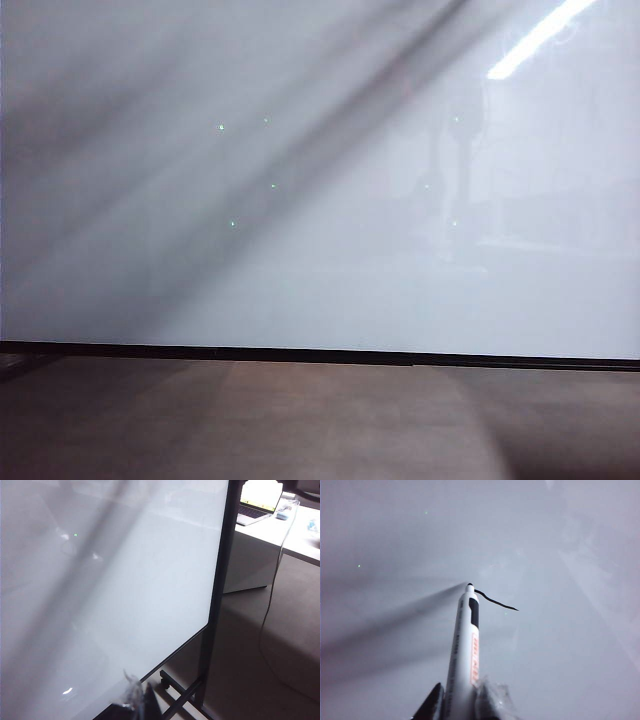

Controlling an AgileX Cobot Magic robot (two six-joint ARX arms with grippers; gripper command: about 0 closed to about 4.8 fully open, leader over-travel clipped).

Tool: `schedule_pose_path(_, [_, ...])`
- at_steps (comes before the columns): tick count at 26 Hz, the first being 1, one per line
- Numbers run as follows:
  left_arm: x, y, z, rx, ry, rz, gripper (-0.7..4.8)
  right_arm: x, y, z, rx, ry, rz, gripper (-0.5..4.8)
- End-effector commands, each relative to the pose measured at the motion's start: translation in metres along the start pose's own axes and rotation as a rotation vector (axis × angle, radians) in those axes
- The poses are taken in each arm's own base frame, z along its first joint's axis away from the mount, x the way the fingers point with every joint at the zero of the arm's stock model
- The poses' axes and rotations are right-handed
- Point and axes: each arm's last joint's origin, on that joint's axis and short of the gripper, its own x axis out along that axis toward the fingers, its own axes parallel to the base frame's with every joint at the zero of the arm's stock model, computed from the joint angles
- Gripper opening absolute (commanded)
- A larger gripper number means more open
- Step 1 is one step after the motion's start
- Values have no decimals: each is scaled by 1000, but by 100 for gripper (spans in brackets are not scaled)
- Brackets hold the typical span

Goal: Reach to the right to find the marker pen, pick it up, and write the number 0 on the whiteboard.

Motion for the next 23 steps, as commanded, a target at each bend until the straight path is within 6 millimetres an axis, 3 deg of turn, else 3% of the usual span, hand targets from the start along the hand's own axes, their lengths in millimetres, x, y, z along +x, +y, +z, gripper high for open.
schedule_pose_path(1, [-2, 0, 2, 7, -12, -1, -6, -1, -1, 5, -15, -32, -7, -2])
schedule_pose_path(23, [-2, 0, 2, 29, -8, 0, -6, 9, -4, -1, -20, -29, -25, -2])
